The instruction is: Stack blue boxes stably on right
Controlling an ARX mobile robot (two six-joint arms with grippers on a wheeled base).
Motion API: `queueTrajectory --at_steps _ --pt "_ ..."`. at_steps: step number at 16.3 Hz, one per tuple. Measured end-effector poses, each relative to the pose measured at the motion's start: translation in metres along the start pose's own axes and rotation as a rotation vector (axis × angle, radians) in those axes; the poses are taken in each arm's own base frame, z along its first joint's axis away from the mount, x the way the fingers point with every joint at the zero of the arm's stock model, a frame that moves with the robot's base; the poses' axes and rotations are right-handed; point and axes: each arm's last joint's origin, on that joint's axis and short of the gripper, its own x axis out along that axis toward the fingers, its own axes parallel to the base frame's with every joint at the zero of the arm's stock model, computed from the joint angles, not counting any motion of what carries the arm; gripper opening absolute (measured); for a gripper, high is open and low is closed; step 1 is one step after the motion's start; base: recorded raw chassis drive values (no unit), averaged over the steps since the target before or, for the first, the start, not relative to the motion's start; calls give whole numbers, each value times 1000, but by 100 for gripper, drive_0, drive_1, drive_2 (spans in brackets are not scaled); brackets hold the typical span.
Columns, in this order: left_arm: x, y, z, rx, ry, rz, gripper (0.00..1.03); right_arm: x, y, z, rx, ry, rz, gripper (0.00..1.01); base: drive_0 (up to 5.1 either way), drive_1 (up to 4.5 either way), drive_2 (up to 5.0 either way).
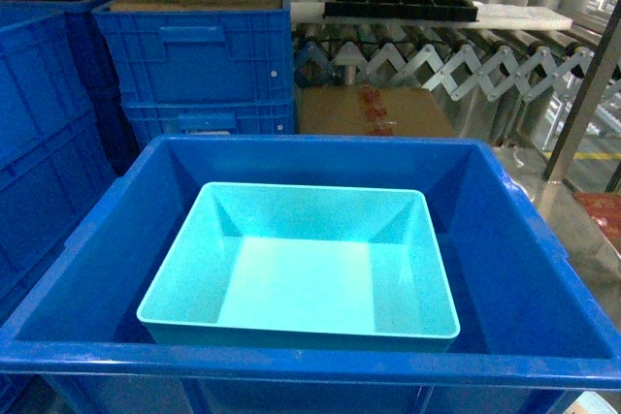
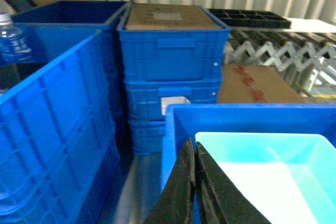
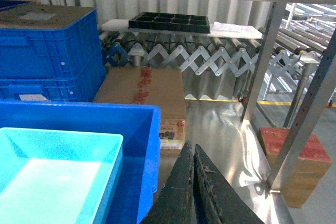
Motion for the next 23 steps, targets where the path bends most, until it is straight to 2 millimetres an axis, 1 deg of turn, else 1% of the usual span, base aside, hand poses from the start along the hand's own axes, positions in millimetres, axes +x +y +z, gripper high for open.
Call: queueTrajectory --at_steps 1,3,6,9,10,18,19,20,21,22,23 --pt "-5 4 -3 -1 -7 25 2 -5 0 -4 0 -5 0 2 0 0 0" --pt "-14 2 -13 0 2 2 2 -13 0 -14 0 5 0 2 0 0 0" --pt "-26 2 -22 -1 -1 3 2 -25 0 -23 0 3 0 2 0 0 0" --pt "-34 2 -27 0 -7 3 2 -33 0 -28 0 2 0 2 0 0 0" --pt "-36 2 -31 0 -25 3 2 -34 0 -33 0 -20 0 2 0 0 0" --pt "-49 2 -32 0 -23 2 2 -47 0 -34 0 -15 0 2 0 0 0" --pt "-50 2 -32 0 -24 2 2 -49 0 -35 0 0 0 2 0 0 0" --pt "-56 2 -37 1 21 3 2 -57 1 -38 0 15 1 2 0 0 0" --pt "-61 2 -36 1 -11 5 2 -58 0 -34 0 -26 -1 2 0 0 0" --pt "-61 2 -34 1 -18 5 2 -58 1 -37 0 1 1 2 0 0 0" --pt "-60 2 -37 1 0 5 2 -58 1 -36 0 -10 0 2 0 0 0"
